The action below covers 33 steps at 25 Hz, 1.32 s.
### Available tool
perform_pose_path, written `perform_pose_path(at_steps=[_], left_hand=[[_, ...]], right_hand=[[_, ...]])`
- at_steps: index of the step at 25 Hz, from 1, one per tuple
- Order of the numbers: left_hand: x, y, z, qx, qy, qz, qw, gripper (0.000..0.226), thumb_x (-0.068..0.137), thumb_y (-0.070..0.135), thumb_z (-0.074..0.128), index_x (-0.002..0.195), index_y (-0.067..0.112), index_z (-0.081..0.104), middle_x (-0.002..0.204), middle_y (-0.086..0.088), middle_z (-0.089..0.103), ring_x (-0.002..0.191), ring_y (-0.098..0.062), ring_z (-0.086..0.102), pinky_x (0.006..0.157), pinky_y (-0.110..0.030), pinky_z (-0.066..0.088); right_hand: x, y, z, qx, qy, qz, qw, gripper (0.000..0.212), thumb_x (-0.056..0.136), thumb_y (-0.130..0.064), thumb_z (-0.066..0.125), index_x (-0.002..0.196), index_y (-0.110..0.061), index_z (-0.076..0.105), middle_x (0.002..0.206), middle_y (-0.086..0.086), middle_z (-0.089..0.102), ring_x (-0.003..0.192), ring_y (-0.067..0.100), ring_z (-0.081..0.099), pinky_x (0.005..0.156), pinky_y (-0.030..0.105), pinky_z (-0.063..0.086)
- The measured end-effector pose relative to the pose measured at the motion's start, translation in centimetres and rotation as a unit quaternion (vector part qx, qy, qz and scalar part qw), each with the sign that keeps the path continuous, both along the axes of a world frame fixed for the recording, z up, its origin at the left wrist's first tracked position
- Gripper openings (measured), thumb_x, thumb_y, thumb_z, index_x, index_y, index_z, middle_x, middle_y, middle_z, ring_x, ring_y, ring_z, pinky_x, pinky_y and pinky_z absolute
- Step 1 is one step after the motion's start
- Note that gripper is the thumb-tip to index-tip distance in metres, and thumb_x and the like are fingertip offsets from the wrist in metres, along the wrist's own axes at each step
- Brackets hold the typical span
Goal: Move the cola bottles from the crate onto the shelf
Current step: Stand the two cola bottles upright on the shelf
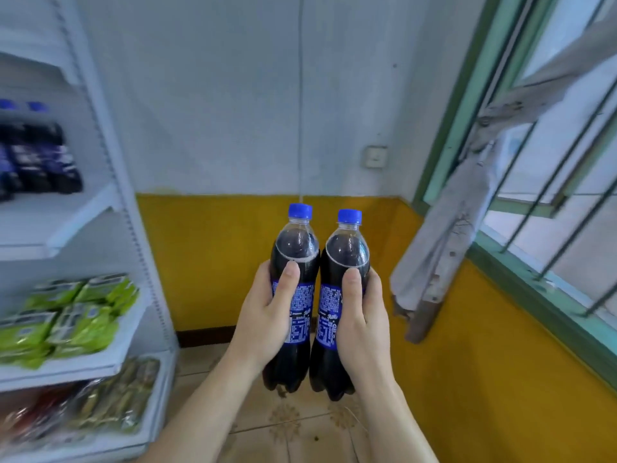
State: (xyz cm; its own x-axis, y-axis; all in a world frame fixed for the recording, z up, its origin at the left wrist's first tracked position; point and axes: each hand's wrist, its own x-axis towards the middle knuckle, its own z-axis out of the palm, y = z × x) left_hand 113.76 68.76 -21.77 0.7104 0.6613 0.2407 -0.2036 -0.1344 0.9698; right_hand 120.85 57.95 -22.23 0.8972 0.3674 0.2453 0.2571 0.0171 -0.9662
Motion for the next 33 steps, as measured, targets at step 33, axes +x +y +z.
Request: perform_pose_path(at_steps=[33], left_hand=[[-33.6, 19.5, -0.6, -0.041, 0.029, 0.449, 0.892, 0.043, 0.084, 0.078, 0.048, 0.112, 0.046, 0.059, 0.107, 0.023, 0.071, 0.106, 0.000, 0.066, 0.100, -0.041, 0.050]], right_hand=[[-27.7, 28.9, 0.2, 0.000, -0.011, 0.437, 0.899, 0.057, 0.089, -0.068, 0.046, 0.134, -0.033, 0.052, 0.117, -0.020, 0.069, 0.108, -0.005, 0.064, 0.096, 0.033, 0.053]])
